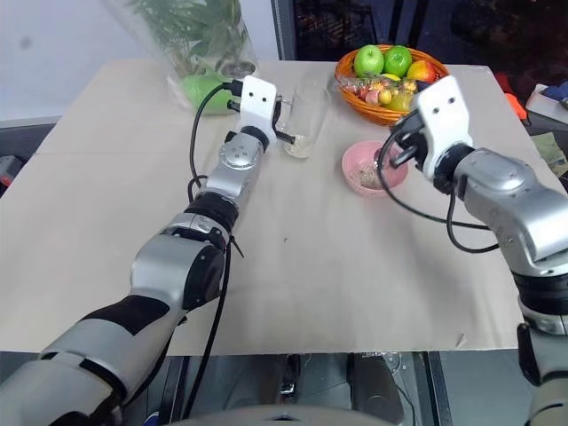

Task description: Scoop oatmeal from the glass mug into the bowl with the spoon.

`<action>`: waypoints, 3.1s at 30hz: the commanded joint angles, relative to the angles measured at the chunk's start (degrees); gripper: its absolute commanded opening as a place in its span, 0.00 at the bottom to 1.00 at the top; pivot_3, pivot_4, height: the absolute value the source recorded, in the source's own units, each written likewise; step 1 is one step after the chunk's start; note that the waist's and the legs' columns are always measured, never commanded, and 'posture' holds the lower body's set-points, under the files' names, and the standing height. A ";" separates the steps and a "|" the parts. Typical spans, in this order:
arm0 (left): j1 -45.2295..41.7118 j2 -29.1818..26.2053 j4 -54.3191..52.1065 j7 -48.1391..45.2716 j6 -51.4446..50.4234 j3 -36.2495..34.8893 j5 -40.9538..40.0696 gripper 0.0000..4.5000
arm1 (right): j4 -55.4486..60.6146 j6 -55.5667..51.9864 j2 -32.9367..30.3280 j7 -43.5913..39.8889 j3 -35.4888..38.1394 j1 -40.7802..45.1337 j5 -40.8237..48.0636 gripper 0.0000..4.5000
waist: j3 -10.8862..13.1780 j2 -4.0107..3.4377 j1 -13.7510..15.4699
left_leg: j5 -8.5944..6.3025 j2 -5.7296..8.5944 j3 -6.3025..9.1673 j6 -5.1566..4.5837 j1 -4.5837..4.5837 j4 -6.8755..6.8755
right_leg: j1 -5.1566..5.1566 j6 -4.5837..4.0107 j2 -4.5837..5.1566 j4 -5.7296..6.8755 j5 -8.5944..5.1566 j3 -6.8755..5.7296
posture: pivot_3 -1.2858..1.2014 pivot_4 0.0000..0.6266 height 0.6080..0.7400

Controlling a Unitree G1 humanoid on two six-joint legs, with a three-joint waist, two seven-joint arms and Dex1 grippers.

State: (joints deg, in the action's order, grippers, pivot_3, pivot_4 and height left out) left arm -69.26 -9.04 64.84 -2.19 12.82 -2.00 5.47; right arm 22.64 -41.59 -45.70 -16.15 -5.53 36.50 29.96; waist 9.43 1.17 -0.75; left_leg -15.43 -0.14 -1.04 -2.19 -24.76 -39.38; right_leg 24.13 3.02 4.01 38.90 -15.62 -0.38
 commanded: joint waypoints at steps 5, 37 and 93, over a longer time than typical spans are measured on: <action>3.29 -1.00 -6.31 0.67 1.60 0.92 0.85 0.01 | 2.80 1.92 8.69 0.58 13.11 0.39 6.82 0.00 | -0.01 0.01 -0.15 | 0.00 -0.05 0.00 0.00 0.08 -0.05 | -0.07 0.00 -0.01 0.03 0.00 -0.01 | 0.52 0.24 1.00; 30.16 -1.93 -40.22 -0.64 0.63 -0.92 -1.72 0.01 | -14.70 -12.67 31.44 13.61 22.34 17.90 31.81 0.00 | -0.05 -0.05 -0.17 | 0.01 -0.09 0.00 0.01 0.11 -0.09 | -0.09 0.01 0.01 0.12 0.01 0.01 | 0.52 0.24 1.00; 44.76 -8.32 -32.36 -10.01 8.46 -21.15 -21.79 0.08 | 13.58 27.66 8.32 -30.12 11.06 -31.21 -3.46 1.00 | -0.19 0.06 0.29 | -0.18 -0.14 0.18 -0.28 1.81 0.07 | -1.85 0.12 0.00 -0.07 0.09 -0.07 | 0.52 0.24 1.00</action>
State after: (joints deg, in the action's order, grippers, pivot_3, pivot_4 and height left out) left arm -24.66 -16.67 31.52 -12.27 19.59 -22.54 -16.94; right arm 33.83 -14.98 -36.86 -46.97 3.32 5.00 26.74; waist 9.24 1.24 -0.46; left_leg -15.61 -0.28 -0.88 -2.48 -22.78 -39.28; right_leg 22.13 3.14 4.02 38.79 -15.53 -0.43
